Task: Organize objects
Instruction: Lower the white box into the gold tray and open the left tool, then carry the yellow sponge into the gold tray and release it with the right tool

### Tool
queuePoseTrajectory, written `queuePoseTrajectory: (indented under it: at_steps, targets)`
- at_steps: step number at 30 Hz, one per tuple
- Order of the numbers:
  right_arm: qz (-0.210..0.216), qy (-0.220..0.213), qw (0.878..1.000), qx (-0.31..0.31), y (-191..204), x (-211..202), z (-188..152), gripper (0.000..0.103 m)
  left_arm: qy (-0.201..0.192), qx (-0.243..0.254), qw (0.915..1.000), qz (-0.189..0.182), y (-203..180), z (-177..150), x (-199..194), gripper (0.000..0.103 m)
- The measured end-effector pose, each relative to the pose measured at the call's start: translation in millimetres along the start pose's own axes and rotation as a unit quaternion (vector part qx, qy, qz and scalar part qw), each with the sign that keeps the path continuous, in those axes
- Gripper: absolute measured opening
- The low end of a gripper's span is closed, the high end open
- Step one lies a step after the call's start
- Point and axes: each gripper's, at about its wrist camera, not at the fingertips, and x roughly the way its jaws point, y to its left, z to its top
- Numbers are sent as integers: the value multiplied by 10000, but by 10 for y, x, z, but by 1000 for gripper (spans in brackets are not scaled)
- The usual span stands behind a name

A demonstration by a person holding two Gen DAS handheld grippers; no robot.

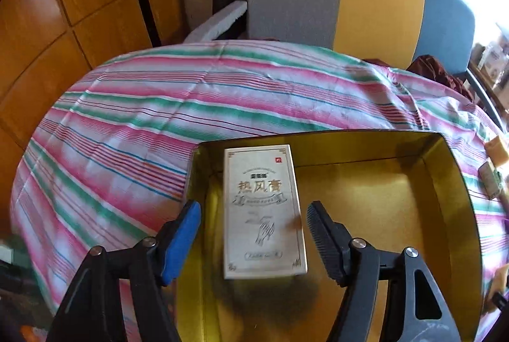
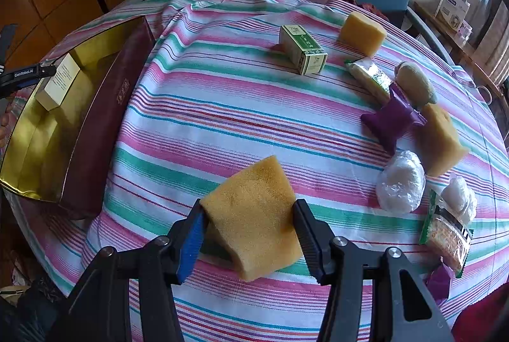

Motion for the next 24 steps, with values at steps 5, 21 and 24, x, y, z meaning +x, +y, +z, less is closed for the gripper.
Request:
queuePoseTrajectory:
  at_steps: [5, 21, 24]
  targets:
    - [-64, 1, 9999, -101, 44, 12, -6, 55, -475, -65, 9988, -140, 67, -317, -516, 72]
    - [-251, -51, 9996, -100, 96, 19, -13, 55, -964, -90, 9945, -393, 7, -1092, -1239, 85]
    - [-257, -48, 9997, -4, 95, 14, -6, 55, -934, -72, 9949, -370, 14, -1147, -1240, 86]
